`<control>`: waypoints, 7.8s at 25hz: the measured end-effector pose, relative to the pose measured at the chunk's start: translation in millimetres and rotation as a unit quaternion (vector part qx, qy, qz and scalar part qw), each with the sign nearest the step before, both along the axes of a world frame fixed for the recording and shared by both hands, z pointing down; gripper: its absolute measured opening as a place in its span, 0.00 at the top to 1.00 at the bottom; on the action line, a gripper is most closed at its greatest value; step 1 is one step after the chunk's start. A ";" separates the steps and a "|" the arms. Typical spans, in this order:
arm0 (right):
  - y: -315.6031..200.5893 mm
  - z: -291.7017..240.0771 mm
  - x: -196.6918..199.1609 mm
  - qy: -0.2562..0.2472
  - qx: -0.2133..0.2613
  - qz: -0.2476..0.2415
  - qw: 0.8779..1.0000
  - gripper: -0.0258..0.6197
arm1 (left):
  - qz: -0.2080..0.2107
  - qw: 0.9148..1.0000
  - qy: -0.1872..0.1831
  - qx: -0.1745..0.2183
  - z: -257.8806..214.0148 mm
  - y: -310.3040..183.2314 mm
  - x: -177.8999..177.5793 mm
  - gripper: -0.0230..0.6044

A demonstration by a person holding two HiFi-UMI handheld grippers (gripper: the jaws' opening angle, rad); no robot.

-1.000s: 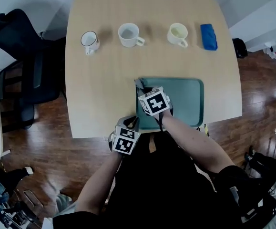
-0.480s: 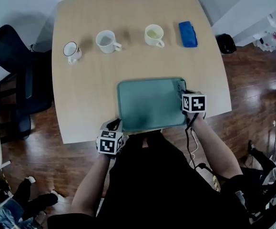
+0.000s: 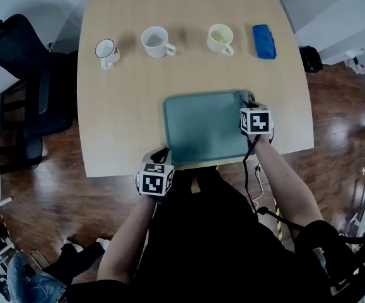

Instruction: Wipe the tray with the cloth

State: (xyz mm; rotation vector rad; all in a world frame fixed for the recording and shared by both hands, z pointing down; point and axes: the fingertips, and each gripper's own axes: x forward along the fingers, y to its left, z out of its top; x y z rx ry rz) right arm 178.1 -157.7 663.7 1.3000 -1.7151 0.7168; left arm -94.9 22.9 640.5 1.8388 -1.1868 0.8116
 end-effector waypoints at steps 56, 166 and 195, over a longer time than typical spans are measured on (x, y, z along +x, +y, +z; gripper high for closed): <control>104.8 -13.8 -253.6 -0.108 -0.056 -0.178 0.977 0.92 | 0.040 0.994 0.103 -0.017 -0.1 0.7 1.1 0.90; 113.1 -26.5 -187.2 -0.103 -0.049 -0.233 0.966 0.92 | -0.048 0.989 0.135 -0.044 10.4 19.5 7.5 0.87; 228.8 -16.1 -236.8 0.009 -0.089 -0.747 0.658 0.92 | -0.081 0.989 0.117 -0.042 8.8 18.9 1.0 0.89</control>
